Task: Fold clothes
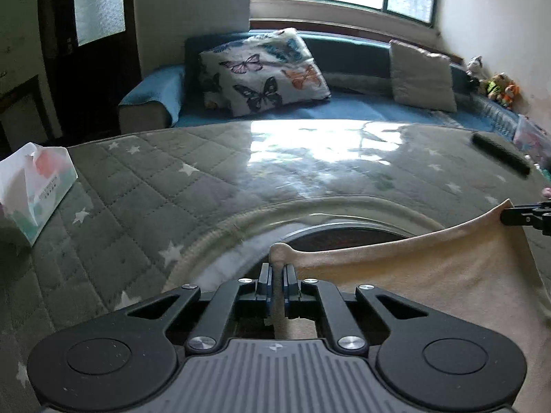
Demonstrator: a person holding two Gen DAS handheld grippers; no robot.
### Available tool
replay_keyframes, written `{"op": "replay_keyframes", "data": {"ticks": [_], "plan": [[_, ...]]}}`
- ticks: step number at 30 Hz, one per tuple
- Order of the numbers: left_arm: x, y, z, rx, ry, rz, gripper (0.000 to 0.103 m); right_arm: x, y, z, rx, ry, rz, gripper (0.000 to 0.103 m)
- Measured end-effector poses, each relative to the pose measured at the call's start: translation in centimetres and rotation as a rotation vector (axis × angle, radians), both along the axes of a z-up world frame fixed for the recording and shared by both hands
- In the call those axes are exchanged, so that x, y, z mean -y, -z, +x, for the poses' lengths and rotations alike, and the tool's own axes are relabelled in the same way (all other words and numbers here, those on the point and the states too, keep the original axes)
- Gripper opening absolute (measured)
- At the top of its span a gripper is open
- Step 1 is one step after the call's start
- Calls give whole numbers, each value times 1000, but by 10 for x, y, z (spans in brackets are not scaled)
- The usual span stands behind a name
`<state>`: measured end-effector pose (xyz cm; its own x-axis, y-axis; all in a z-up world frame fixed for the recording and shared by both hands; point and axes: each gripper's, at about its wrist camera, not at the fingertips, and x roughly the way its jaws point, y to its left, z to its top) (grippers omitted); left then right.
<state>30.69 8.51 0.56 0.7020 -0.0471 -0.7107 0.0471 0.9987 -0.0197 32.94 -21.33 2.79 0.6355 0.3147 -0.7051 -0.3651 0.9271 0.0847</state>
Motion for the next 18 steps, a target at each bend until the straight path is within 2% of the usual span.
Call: {"op": "replay_keyframes", "data": {"ticks": [5, 6, 7, 8, 14, 15, 16, 18], "plan": [[5, -2, -5, 2, 15, 8, 13, 1, -3, 0, -15, -16, -19, 11], [7, -4, -9, 2, 16, 12, 24, 3, -7, -6, -13, -23, -25, 11], [8, -6, -13, 6, 16, 13, 40, 5, -10, -12, -12, -31, -31, 11], [10, -9, -19, 15, 20, 12, 44, 7, -14, -19, -12, -39, -36, 11], [30, -29, -66, 60, 105, 1, 57, 20, -34, -76, -15, -85, -67, 12], [35, -31, -75, 63, 125, -2, 60, 23, -35, -86, -15, -90, -74, 14], [41, -32, -84, 65, 144, -4, 67, 25, -35, -96, -15, -95, -80, 20], [54, -33, -103, 63, 185, -8, 72, 33, -34, -120, -14, -92, -97, 29]]}}
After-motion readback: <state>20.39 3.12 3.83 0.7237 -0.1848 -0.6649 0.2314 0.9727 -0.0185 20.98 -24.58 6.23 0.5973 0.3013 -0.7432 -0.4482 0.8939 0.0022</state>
